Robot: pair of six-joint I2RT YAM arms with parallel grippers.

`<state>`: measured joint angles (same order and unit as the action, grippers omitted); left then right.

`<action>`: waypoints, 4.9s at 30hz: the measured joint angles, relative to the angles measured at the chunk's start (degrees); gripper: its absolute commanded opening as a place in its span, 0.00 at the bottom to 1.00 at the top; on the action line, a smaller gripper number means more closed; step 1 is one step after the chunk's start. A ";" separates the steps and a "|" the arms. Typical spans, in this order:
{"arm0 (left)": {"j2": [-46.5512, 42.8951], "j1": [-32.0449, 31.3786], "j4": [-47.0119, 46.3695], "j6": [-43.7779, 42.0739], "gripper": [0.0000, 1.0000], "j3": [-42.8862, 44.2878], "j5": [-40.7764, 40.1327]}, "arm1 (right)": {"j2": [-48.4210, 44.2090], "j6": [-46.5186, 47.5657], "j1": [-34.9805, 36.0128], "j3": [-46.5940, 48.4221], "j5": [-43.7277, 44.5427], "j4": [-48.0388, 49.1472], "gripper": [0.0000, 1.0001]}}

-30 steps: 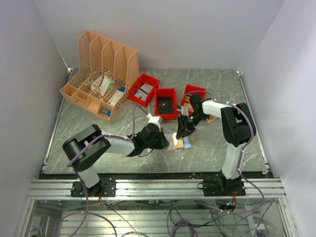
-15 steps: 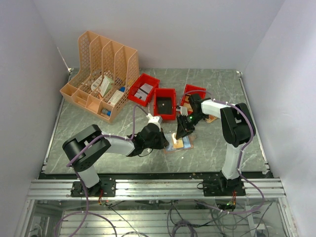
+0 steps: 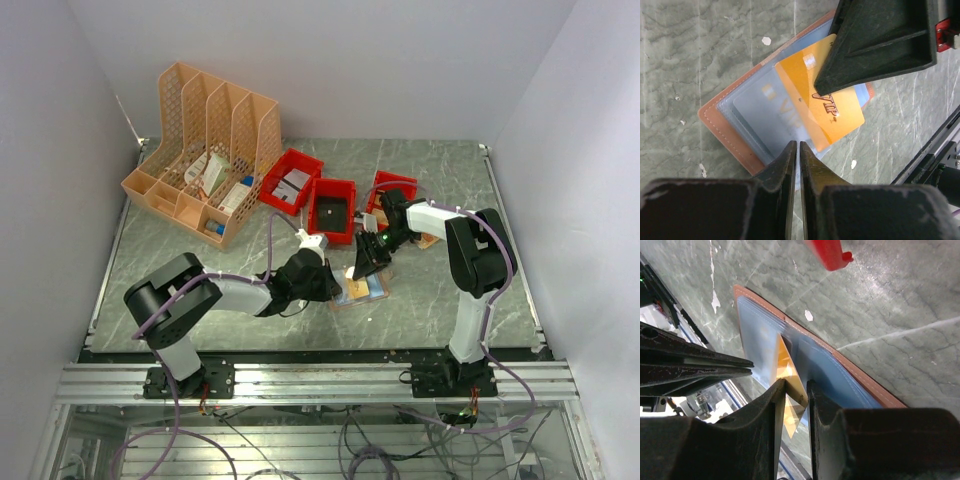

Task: Put the credit cards into the card holder
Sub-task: Insert the credit card into the card holder.

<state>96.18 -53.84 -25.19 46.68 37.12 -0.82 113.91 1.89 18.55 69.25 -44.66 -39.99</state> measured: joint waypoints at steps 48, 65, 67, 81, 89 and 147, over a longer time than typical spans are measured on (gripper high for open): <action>16.57 -13.44 24.37 8.59 0.21 31.89 -28.33 | 0.98 0.07 -0.04 0.07 -1.55 1.51 0.25; 18.25 -14.38 30.82 14.60 0.20 34.47 -34.73 | 1.11 0.07 -0.09 0.09 -2.49 1.51 0.29; 18.25 -14.60 31.28 15.30 0.20 34.47 -35.28 | 1.11 0.09 -0.09 0.09 -2.51 1.51 0.29; 18.25 -15.28 34.12 18.12 0.19 34.45 -38.07 | 1.09 0.31 -0.09 0.09 -2.99 1.51 0.30; 17.03 -15.67 36.02 18.91 0.19 33.64 -40.15 | 0.96 0.55 -0.09 0.09 -3.17 1.53 0.31; -0.46 -4.46 13.27 10.43 0.17 3.08 -16.26 | -5.97 5.73 3.30 -4.35 7.65 4.48 0.01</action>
<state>95.72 -58.30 -11.92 57.10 40.21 -17.08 107.94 7.62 21.85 64.90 -37.01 -35.51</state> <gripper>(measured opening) 0.169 0.017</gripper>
